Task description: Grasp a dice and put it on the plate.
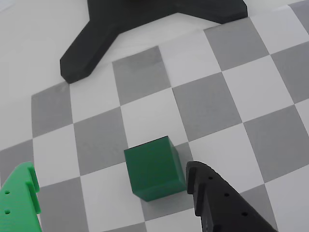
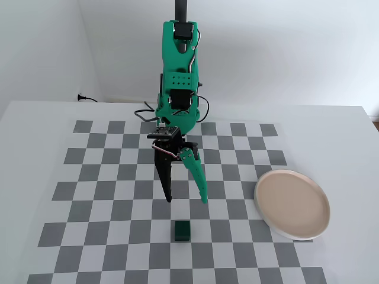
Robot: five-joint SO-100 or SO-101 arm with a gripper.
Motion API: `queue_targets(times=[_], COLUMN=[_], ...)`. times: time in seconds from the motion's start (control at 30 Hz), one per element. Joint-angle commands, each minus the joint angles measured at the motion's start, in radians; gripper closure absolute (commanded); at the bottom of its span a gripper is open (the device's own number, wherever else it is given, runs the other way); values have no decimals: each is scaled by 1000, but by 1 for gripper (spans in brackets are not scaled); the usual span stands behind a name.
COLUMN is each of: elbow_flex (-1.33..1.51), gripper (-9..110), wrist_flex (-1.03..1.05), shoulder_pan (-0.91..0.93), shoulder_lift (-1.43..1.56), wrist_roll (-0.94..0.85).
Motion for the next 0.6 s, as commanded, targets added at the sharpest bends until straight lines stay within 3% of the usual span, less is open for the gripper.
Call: queue_targets(times=[0.0,0.33,0.57], elbow_flex=[-114,-206,-278], gripper=[73,72,73], wrist_flex=[-72,-97,-61], shoulder_pan=[-3,-80,-86], shoulder_lift=[-72,-183,-276], wrist_roll=[-25,-31,110])
